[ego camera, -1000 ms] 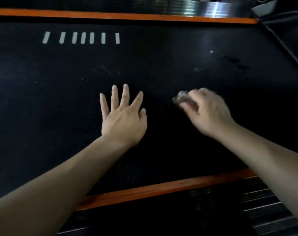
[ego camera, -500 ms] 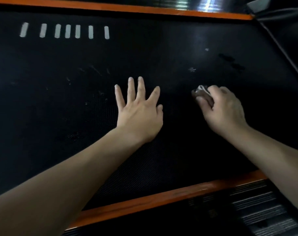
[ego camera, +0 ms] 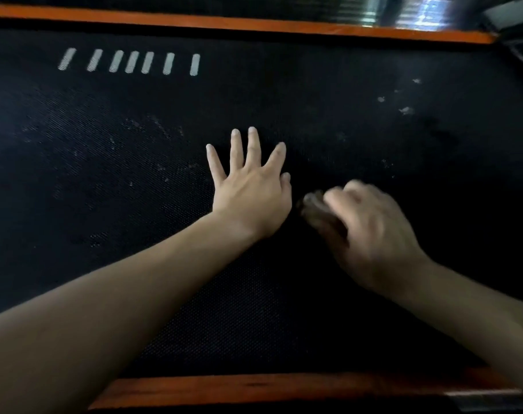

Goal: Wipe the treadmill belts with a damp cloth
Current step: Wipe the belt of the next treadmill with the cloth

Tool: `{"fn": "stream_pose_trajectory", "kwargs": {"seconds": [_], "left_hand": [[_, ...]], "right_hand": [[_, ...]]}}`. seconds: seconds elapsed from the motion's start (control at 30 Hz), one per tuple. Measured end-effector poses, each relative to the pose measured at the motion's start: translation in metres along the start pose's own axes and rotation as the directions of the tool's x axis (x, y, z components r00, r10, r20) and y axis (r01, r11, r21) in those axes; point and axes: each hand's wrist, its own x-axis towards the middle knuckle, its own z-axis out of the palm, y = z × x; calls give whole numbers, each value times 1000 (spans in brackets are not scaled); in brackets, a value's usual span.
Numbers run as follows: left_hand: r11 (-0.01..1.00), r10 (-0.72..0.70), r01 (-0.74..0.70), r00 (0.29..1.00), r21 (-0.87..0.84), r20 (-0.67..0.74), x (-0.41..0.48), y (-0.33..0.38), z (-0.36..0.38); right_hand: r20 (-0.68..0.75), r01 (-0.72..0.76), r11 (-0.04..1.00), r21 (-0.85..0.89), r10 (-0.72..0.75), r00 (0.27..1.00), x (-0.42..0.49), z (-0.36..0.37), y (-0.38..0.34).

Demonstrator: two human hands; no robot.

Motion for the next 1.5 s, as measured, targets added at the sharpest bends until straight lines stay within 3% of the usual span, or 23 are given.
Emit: {"fn": "stream_pose_trajectory", "kwargs": {"seconds": [0.03, 0.1, 0.2, 0.23, 0.33, 0.4, 0.47, 0.53, 0.57, 0.63, 0.7, 0.73, 0.8, 0.9, 0.93, 1.07, 1.13, 1.23, 1.27, 1.3, 1.4, 1.5], "left_hand": [[1000, -2, 2, 1000, -1, -3, 1, -1, 1], [1000, -8, 8, 1000, -19, -10, 2, -3, 2], [993, -93, 92, 996, -73, -15, 5, 0, 1], [988, -127, 125, 992, -87, -17, 8, 3, 0], [982, -176, 172, 984, -72, -42, 12, 11, 4], [985, -169, 166, 984, -48, -56, 12, 11, 6], [986, -164, 162, 985, -42, -55, 10, 11, 6], [985, -172, 170, 983, -34, -58, 10, 13, 5], [984, -177, 175, 983, -34, -57, 11, 16, 4], [982, -183, 180, 982, -57, -52, 15, 20, 0], [979, -184, 177, 980, -98, -71, 23, 21, -4], [978, -183, 173, 979, -117, -86, 28, 20, -5], [974, -190, 174, 977, -148, -102, 34, 19, -4], [976, -200, 187, 974, -113, -108, 37, 19, 4], [978, -198, 188, 974, -93, -108, 38, 19, 6], [980, -198, 195, 975, -38, -100, 42, 17, 9], [978, -207, 205, 975, -33, -85, 44, 19, 7], [970, -241, 239, 968, -34, -75, 47, 28, 5], [969, -245, 244, 966, -27, -85, 47, 31, 6], [970, -241, 241, 965, -18, -99, 47, 32, 8], [980, -198, 200, 972, 1, -127, 49, 30, 13], [982, -186, 187, 974, -10, -131, 51, 27, 14]], "right_hand": [[49, 52, 999, 15, -52, 997, -2, 0, 2], [-54, 35, 998, -58, -38, 998, 17, 1, 30], [-209, -315, 948, -36, 301, 930, 64, -6, 75], [-237, -310, 949, -48, 291, 927, 66, -3, 74], [-157, 0, 999, -44, -7, 988, 48, 8, 39], [-88, 80, 997, 1, -79, 993, 50, 6, 44], [-161, -34, 998, -53, 25, 987, 79, 3, 69], [-198, -276, 960, -43, 263, 944, 105, -4, 88], [-218, -298, 953, -50, 280, 935, 110, 0, 87], [-221, -149, 985, -93, 125, 967, 105, 11, 69], [-125, 50, 998, -42, -55, 991, 92, 13, 52], [-81, 74, 997, -21, -75, 994, 92, 10, 56], [-100, -20, 998, -51, 15, 995, 110, 6, 76], [-163, -331, 942, -48, 319, 933, 143, -2, 97], [-181, -311, 948, -59, 297, 938, 144, 2, 92], [-116, 60, 998, 3, -59, 991, 117, 14, 66], [-96, 46, 999, -24, -48, 994, 128, 10, 81], [-165, -270, 962, -51, 258, 952, 167, 1, 109], [-178, -309, 950, -46, 297, 938, 173, 1, 107], [-189, -273, 961, -53, 259, 947, 174, 5, 101], [-132, 29, 1000, -2, -29, 991, 159, 16, 75], [-73, 29, 999, -15, -30, 997, 180, 9, 99]]}}
